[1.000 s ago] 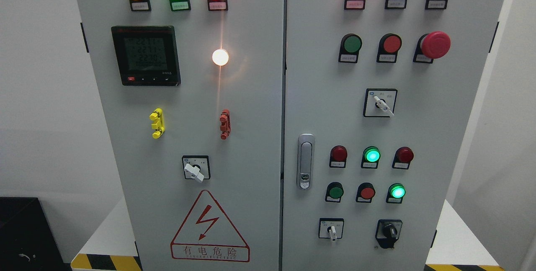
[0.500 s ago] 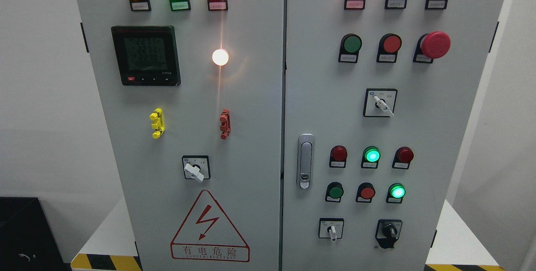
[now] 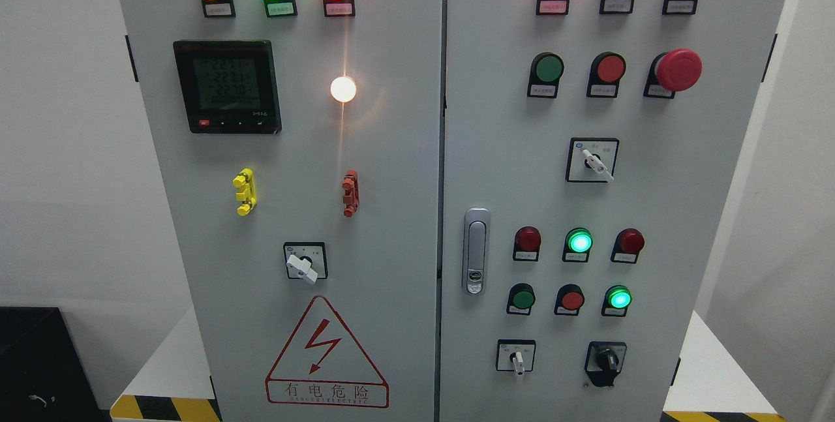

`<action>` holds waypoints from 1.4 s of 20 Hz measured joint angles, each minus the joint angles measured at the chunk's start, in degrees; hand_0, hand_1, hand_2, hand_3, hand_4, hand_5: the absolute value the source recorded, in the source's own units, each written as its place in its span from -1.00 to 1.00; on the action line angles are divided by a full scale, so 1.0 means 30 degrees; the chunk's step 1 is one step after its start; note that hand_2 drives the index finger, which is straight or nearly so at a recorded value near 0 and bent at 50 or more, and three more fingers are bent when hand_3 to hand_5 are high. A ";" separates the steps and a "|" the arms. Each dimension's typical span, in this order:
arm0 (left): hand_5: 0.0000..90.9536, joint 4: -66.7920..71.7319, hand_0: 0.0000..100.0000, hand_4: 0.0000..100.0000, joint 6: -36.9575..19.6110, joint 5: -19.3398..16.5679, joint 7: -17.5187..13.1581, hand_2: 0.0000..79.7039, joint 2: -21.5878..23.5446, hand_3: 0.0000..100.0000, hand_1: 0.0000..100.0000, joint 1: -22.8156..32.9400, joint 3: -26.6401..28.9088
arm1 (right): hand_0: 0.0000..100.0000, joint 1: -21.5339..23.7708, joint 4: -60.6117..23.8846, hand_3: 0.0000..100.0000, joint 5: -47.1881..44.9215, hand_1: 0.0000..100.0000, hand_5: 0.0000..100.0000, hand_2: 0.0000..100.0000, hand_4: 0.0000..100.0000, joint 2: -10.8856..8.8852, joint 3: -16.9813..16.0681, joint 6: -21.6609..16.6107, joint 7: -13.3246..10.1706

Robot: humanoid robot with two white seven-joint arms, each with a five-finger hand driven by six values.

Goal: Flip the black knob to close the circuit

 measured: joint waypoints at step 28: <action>-1.00 -0.0003 -0.76 -1.00 0.0000 0.0004 -0.0021 -1.00 0.0000 -1.00 0.11 0.0000 -0.0005 | -1.00 -0.2850 -0.8128 1.00 0.5557 -1.00 1.00 0.93 1.00 0.0901 -0.0778 0.2797 0.1880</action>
